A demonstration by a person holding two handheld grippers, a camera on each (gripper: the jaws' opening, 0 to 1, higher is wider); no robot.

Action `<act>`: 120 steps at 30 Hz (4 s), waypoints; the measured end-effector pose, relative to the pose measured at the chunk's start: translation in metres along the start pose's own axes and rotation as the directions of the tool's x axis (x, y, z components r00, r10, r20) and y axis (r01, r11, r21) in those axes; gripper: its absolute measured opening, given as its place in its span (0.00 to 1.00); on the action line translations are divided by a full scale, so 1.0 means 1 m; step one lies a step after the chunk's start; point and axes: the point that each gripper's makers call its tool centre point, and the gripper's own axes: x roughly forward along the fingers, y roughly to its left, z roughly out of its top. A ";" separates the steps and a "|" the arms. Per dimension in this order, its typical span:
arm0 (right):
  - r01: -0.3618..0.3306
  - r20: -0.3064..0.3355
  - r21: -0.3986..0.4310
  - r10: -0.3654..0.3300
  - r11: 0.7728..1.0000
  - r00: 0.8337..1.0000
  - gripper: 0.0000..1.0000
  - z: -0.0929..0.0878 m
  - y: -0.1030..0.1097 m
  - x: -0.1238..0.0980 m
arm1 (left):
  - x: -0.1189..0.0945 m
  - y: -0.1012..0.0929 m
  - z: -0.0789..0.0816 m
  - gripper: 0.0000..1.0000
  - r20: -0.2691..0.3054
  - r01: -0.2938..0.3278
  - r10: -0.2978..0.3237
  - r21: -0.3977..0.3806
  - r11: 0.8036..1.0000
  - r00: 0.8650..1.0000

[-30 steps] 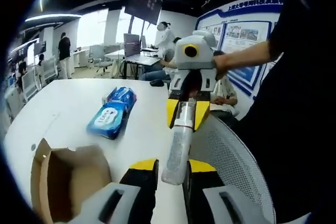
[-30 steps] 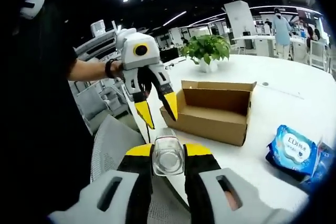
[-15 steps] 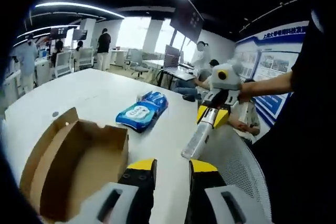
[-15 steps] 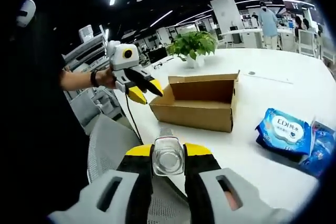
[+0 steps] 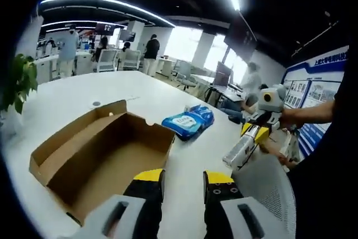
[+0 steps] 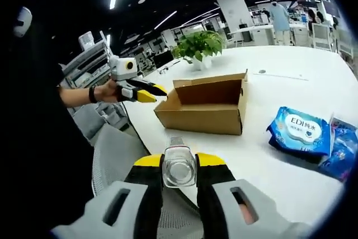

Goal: Operate the shoe box by opening the lid, removing the specified soft item, and placing it in the target area until the item is outside and the box remains undamaged.

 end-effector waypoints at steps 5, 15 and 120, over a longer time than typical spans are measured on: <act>0.014 0.008 0.015 -0.014 1.000 1.000 0.19 0.002 -0.011 -0.003 | -0.004 0.010 -0.001 0.28 0.040 -0.056 0.058 -0.066 0.996 0.997; 0.066 0.002 0.028 -0.066 0.997 0.998 0.19 0.013 -0.042 -0.012 | -0.014 0.022 -0.008 0.28 0.082 -0.114 0.128 -0.162 0.980 0.988; -0.098 -0.637 -0.632 -0.444 0.769 0.630 0.20 0.054 -0.327 -0.030 | -0.052 0.050 -0.034 0.27 0.085 -0.352 0.408 -0.370 0.860 0.909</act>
